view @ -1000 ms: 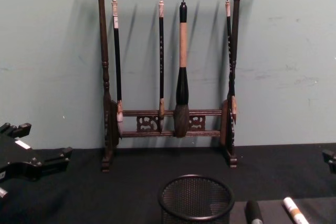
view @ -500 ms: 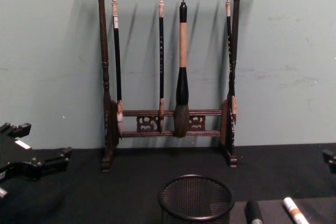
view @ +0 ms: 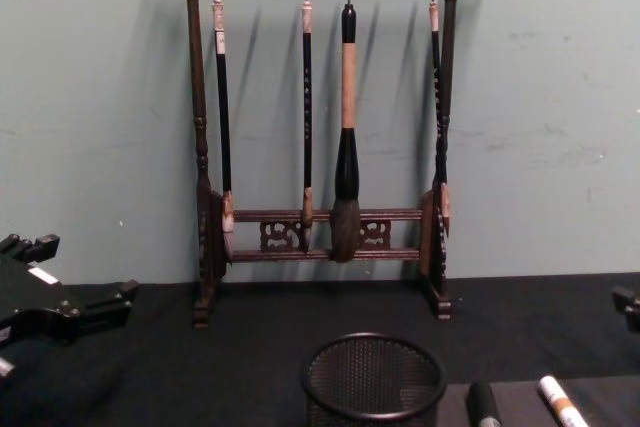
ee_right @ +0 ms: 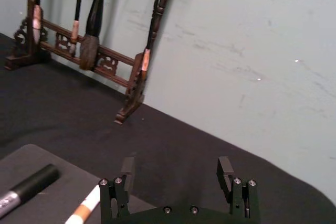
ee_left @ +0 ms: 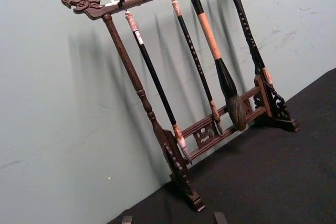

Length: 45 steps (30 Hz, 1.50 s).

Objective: Pick up the water-based marker from the table and place it into the pen holder.

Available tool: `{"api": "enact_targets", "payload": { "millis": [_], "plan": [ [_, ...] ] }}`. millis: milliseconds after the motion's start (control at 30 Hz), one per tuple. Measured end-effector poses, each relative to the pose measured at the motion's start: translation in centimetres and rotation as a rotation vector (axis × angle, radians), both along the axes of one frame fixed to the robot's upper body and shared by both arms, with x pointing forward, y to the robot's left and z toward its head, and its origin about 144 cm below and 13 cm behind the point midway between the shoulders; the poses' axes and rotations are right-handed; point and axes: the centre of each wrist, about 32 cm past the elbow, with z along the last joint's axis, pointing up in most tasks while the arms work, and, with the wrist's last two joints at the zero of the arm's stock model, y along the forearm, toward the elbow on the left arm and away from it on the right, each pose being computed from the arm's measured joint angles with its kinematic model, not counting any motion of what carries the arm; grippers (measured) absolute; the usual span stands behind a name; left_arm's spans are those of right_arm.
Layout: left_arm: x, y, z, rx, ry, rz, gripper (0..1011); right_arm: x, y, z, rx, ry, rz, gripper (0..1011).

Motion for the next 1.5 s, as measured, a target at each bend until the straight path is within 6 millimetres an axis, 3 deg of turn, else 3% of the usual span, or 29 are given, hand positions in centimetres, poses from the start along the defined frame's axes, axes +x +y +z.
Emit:
{"api": "enact_targets", "payload": {
  "millis": [300,733,1500],
  "plan": [
    [0.0,0.0,0.0,0.000,0.000,0.000,1001,0.1,0.5,2.0,0.027,0.138,0.028,1000],
    [0.0,0.0,0.0,0.000,0.000,0.000,1001,1.0,3.0,3.7,0.074,0.352,0.022,1000],
    [0.0,0.0,0.0,0.000,0.000,0.000,1001,1.0,5.3,3.0,0.041,0.503,0.041,1000]
  ]
}}
